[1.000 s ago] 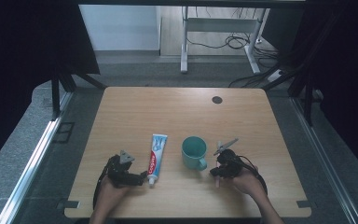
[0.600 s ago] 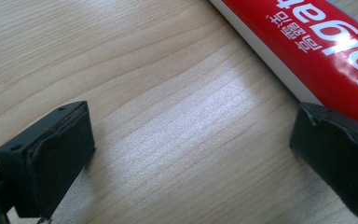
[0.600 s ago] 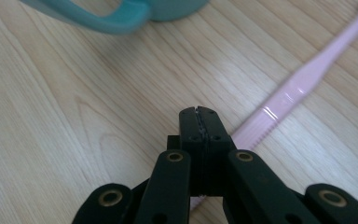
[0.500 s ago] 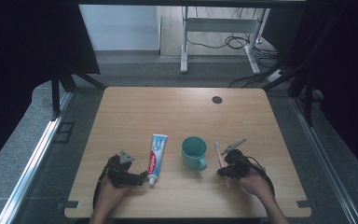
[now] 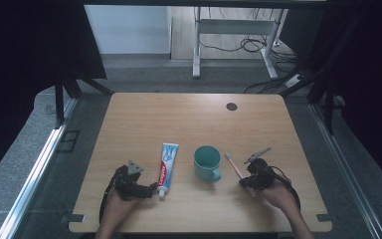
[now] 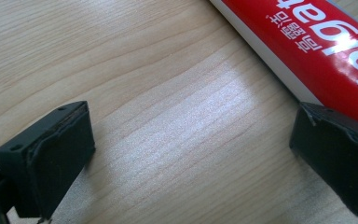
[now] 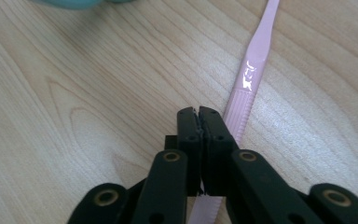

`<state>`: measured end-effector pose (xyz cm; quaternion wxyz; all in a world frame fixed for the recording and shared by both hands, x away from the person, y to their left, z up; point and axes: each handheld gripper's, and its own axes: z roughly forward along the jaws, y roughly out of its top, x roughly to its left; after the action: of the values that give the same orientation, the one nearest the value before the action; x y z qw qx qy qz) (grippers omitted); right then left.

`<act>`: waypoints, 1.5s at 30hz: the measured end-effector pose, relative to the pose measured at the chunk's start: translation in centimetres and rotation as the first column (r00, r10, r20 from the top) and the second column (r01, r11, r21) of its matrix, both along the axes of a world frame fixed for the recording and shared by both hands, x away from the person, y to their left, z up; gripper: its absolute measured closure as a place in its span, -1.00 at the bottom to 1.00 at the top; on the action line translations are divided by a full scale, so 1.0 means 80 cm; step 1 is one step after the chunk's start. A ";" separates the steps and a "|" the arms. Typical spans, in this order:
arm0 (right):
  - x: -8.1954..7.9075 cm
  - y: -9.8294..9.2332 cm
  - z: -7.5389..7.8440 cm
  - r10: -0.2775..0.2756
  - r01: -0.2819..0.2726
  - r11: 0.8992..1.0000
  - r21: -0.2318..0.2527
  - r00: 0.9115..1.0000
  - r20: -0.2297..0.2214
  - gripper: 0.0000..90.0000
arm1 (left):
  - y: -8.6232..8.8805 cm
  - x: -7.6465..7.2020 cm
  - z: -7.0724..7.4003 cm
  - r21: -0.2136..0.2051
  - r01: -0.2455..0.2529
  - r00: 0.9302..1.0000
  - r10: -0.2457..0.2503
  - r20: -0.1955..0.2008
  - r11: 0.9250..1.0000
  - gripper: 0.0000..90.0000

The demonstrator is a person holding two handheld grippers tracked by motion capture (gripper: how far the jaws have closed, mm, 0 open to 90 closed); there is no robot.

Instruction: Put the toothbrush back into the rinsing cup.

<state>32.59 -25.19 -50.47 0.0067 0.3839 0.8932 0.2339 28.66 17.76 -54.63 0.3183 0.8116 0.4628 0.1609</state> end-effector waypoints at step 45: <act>0.054 0.033 0.006 -0.042 0.017 0.965 -0.263 0.995 -0.090 0.44 | 0.000 0.000 0.000 0.001 0.000 1.000 0.000 -0.002 1.000 -1.00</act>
<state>36.89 -22.58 -50.01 0.0186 0.4038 0.9097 0.0950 28.66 17.76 -54.61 0.3173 0.8120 0.4628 0.1604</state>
